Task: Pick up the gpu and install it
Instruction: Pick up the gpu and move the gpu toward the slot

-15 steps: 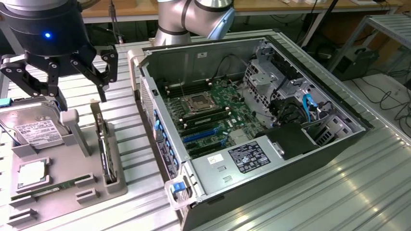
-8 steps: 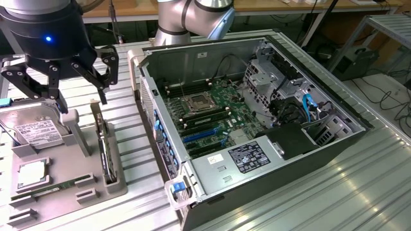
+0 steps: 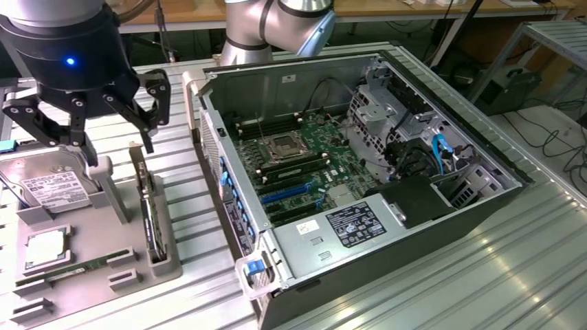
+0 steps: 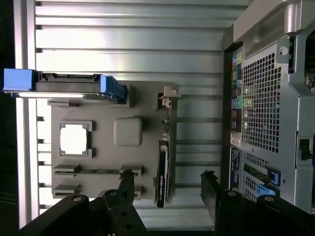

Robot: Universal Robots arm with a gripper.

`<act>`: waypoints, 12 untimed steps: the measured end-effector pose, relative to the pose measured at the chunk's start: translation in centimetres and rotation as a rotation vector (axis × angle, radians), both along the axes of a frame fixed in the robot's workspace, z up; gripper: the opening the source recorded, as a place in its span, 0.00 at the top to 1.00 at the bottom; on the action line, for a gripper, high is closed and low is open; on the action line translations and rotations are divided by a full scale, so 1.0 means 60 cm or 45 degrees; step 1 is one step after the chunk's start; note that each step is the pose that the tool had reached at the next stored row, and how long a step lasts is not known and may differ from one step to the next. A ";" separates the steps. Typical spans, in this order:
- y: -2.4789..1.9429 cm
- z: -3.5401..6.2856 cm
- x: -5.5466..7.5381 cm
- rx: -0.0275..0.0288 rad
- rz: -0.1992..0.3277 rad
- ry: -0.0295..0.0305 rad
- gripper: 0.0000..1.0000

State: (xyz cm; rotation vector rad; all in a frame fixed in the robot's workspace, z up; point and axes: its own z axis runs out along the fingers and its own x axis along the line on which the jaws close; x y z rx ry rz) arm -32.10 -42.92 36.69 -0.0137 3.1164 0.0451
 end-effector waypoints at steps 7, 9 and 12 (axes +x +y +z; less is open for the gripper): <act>-0.0099 -0.002 0.000 0.0000 0.000 -0.0001 0.34; -0.0157 -0.003 0.000 0.0001 0.000 -0.0001 0.34; -0.0226 -0.004 0.000 0.0000 0.000 0.0001 0.34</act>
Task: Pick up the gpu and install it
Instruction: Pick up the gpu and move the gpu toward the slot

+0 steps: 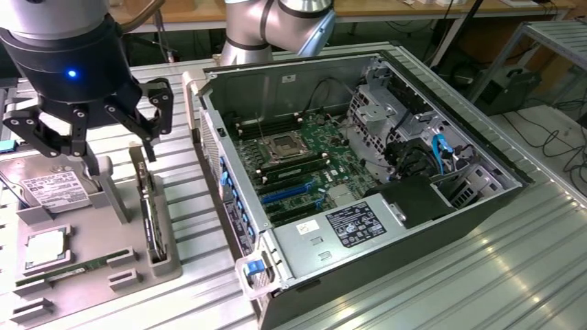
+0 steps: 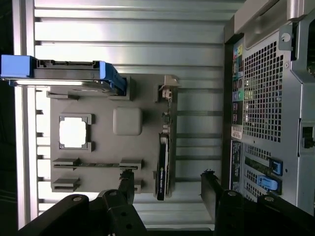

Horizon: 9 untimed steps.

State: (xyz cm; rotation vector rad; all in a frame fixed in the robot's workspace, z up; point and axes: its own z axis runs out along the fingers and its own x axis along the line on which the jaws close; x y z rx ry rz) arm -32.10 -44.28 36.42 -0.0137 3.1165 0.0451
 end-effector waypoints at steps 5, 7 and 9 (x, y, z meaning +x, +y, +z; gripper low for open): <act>-0.0058 -0.002 0.000 0.0001 0.000 -0.0001 0.34; -0.0068 -0.003 0.000 0.0003 0.000 -0.0003 0.34; -0.0074 -0.003 0.000 0.0000 0.000 0.0000 0.34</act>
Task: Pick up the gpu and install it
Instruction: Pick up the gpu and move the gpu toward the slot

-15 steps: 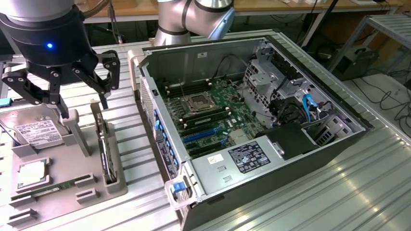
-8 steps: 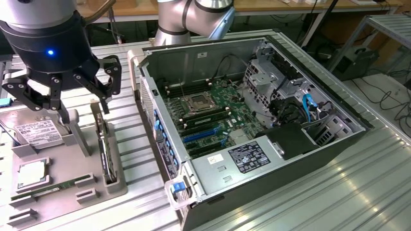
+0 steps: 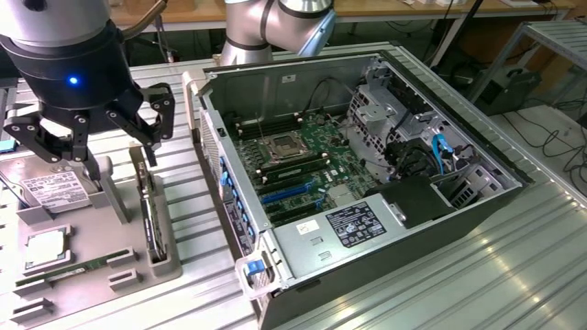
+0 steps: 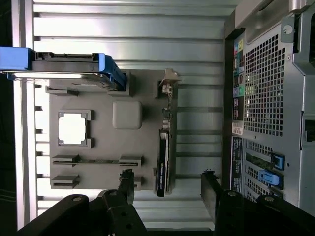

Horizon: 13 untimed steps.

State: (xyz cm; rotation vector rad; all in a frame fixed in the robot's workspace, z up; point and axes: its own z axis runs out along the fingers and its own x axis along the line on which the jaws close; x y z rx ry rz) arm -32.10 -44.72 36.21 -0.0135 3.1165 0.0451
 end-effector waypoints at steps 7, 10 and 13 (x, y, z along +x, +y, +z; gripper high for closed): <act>-0.0015 -0.003 0.000 0.0001 0.000 -0.0001 0.34; -0.0017 -0.004 0.000 0.0000 0.000 0.0001 0.34; -0.0021 -0.006 0.000 0.0001 0.000 -0.0001 0.34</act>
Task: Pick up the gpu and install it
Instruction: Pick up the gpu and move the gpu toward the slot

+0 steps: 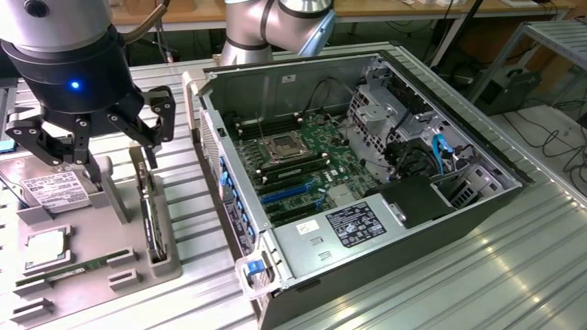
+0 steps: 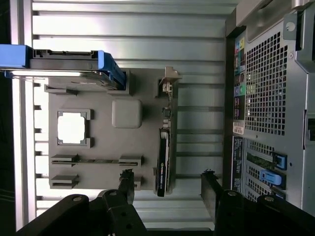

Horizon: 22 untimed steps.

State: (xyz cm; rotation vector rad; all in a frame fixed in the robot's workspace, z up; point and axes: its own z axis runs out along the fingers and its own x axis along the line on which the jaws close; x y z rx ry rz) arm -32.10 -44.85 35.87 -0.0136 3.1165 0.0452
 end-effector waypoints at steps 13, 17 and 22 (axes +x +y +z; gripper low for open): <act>-0.0076 -0.009 0.000 -0.0001 0.000 0.0004 0.34; -0.0099 -0.012 0.000 0.0000 0.000 0.0008 0.34; -0.0101 -0.015 0.000 0.0000 0.000 0.0016 0.34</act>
